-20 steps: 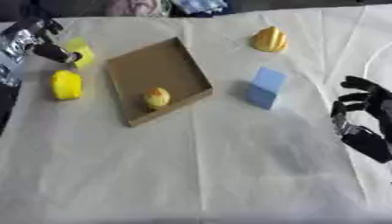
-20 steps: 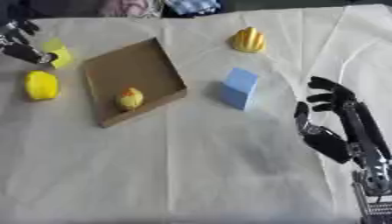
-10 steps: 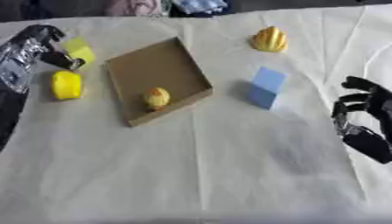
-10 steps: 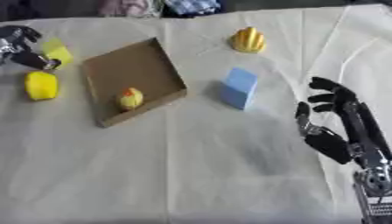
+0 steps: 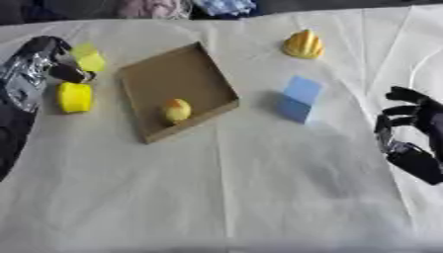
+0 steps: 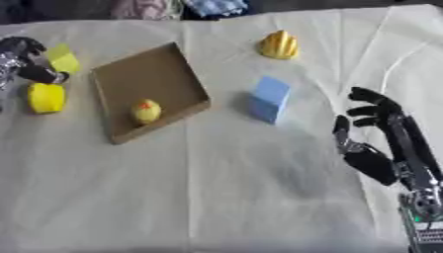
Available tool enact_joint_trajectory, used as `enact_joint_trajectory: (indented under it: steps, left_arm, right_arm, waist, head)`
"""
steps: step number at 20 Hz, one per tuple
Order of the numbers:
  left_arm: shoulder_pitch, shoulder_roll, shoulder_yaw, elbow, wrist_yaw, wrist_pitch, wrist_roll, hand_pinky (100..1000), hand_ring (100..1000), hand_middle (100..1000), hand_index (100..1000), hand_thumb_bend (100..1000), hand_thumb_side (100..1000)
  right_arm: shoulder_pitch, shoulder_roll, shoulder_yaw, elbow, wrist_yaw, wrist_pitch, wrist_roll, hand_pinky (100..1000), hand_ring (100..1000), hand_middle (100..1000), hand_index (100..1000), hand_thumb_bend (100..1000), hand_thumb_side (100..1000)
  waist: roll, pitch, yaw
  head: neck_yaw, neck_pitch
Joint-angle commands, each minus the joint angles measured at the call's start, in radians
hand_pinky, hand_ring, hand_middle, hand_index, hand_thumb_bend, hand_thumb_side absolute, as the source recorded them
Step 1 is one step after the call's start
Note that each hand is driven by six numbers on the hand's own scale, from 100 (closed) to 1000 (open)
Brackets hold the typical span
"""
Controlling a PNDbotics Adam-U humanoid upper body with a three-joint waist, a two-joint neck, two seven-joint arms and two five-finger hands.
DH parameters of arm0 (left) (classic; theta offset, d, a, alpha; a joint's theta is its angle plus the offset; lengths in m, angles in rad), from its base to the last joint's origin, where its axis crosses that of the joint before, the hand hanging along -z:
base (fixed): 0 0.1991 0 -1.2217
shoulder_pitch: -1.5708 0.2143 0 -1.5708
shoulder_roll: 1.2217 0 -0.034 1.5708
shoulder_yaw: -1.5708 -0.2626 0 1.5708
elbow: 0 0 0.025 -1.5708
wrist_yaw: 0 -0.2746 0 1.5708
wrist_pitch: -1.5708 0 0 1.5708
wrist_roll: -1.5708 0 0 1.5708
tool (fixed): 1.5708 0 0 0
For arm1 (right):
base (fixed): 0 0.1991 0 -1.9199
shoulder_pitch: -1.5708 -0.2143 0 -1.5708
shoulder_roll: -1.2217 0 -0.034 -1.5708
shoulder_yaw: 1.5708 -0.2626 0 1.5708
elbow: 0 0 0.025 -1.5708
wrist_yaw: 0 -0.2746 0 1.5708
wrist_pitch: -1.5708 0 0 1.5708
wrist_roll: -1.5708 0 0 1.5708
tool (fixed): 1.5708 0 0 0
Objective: Pick up objects on the table and place them in the box.
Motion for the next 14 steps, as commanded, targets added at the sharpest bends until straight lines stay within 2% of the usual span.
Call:
enact_joint_trajectory:
  steps: [1, 6, 10, 14]
  left_arm:
    - [-0.011, 0.018, 0.0, -0.002, -0.005, 0.001, -0.011, 719, 696, 750, 819, 497, 235]
    - [-0.009, 0.018, 0.002, -0.009, -0.007, 0.001, 0.01, 668, 590, 614, 722, 463, 193]
    - [-0.008, 0.021, 0.002, -0.022, -0.001, -0.001, 0.043, 640, 541, 558, 674, 412, 152]
    - [-0.011, 0.032, -0.005, -0.063, 0.007, -0.008, 0.083, 619, 504, 517, 635, 403, 134]
  right_arm:
    - [-0.009, -0.018, 0.001, -0.009, -0.002, -0.001, 0.001, 675, 734, 804, 891, 100, 355]
    - [-0.008, -0.017, 0.0, -0.008, -0.002, -0.001, 0.0, 675, 734, 804, 891, 100, 359]
    - [-0.009, -0.016, 0.0, -0.008, -0.002, -0.001, 0.0, 675, 734, 804, 891, 100, 360]
    - [-0.009, -0.016, -0.002, -0.008, -0.002, -0.001, -0.001, 675, 734, 804, 891, 100, 360]
  waist:
    - [0.006, -0.022, 0.0]
    - [0.006, -0.022, 0.0]
    - [0.007, -0.023, 0.001]
    - [0.007, -0.024, 0.003]
  head:
    - [-0.001, 0.005]
    - [-0.003, 0.005]
    - [-0.004, 0.005]
    - [-0.005, 0.005]
